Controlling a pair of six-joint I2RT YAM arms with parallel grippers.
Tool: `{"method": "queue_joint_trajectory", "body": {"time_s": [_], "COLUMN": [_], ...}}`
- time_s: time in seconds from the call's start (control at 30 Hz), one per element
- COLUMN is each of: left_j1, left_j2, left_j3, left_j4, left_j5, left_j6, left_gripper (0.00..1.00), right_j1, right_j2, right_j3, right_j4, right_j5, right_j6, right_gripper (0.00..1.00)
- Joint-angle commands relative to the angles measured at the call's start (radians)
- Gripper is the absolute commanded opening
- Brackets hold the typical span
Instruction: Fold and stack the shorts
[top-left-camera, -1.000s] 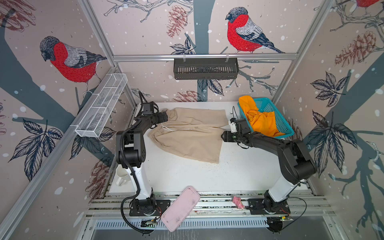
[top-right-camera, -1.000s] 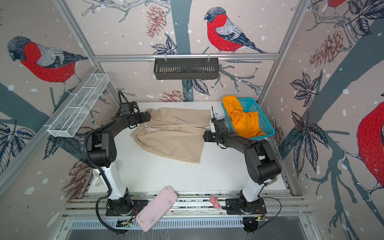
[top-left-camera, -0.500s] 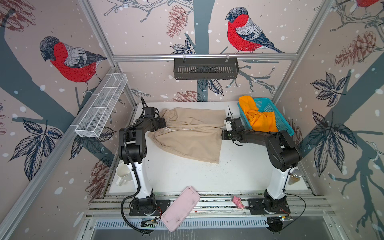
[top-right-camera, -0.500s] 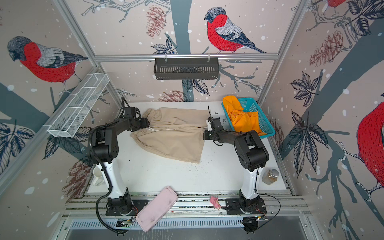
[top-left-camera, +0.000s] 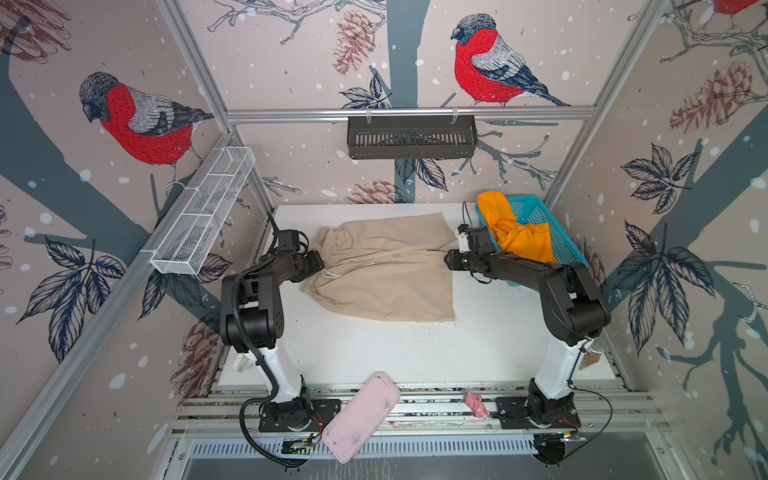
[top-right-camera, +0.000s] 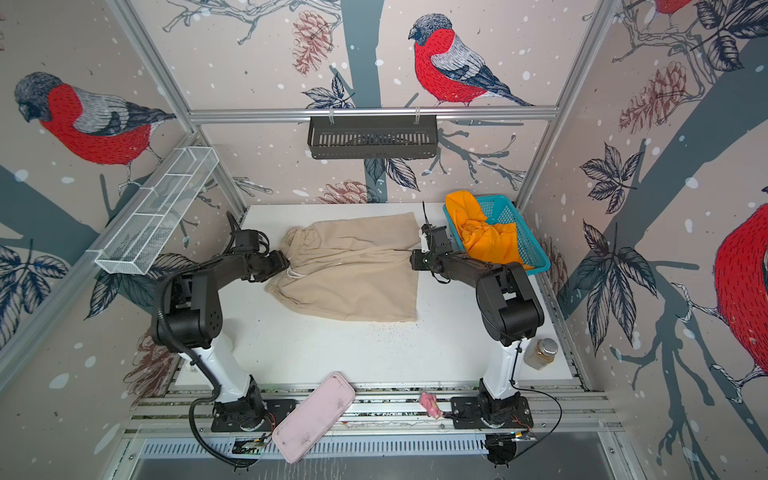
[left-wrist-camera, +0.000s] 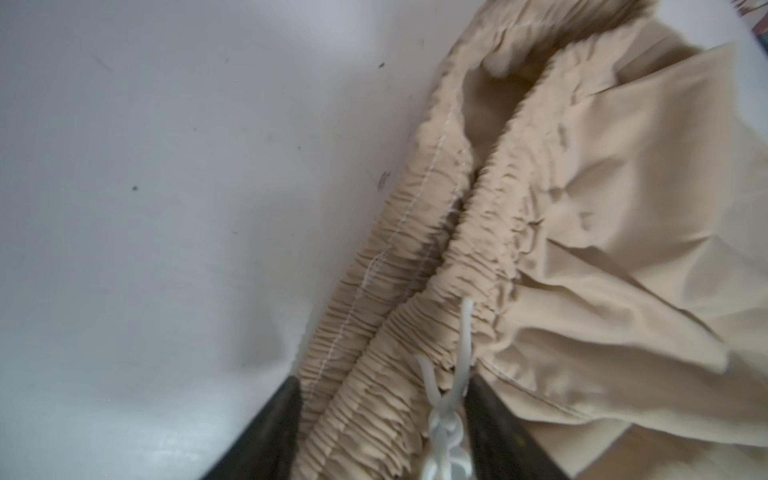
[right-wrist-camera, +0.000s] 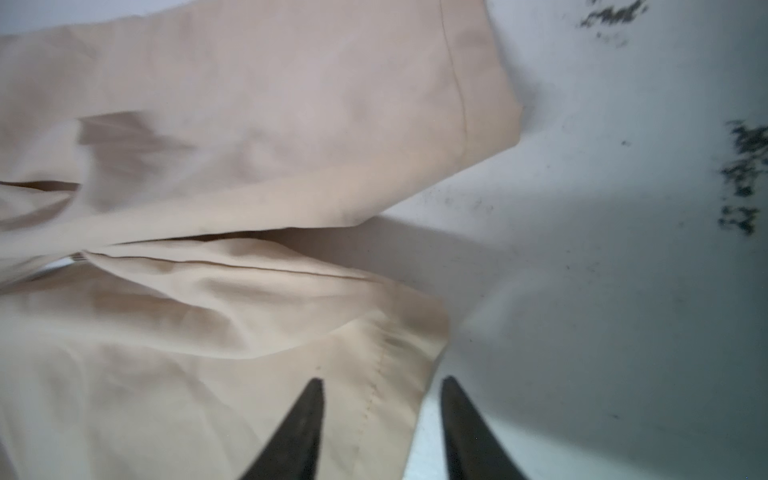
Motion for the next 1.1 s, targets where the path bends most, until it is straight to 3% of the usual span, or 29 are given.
{"method": "queue_joint_trajectory", "body": {"time_s": [0.0,0.13,0.3,0.47,0.63,0.87,0.93,1.0,1.07], "left_j1": [0.001,-0.020,-0.078,-0.089,-0.089,-0.092,-0.093,-0.093,-0.091], "left_j2": [-0.055,-0.050,0.070,0.152,0.242,0.308,0.332,0.358,0.385], "left_j3": [0.025,0.068,0.203,0.241,0.357,0.422,0.436,0.457,0.483], "left_j4": [0.041,0.078,-0.003,0.045,-0.009,0.044,0.029,0.004,-0.016], "left_j5": [0.036,0.085,-0.012,0.030,-0.058,0.067,0.045,0.011,-0.009], "left_j6": [-0.024,0.039,0.159,0.155,0.169,0.139,0.134,0.138,0.148], "left_gripper": [0.97,0.97,0.97,0.95,0.89,0.89,0.89,0.85,0.71], "right_j1": [-0.002,0.013,0.064,0.126,0.156,0.203,0.210,0.213,0.212], "right_j2": [-0.074,-0.192,-0.335,-0.414,-0.463,-0.446,-0.435,-0.428,-0.437], "right_j3": [-0.058,-0.175,-0.343,-0.459,-0.544,-0.597,-0.597,-0.597,-0.599], "right_j4": [-0.016,-0.046,-0.067,-0.104,-0.085,0.004,0.017,0.015,0.008], "right_j5": [0.009,-0.014,-0.008,0.025,0.038,0.019,0.016,0.017,0.024], "right_j6": [-0.009,0.034,0.116,0.195,0.258,0.326,0.339,0.341,0.342], "right_gripper": [0.73,0.76,0.78,0.79,0.78,0.72,0.69,0.57,0.42]}}
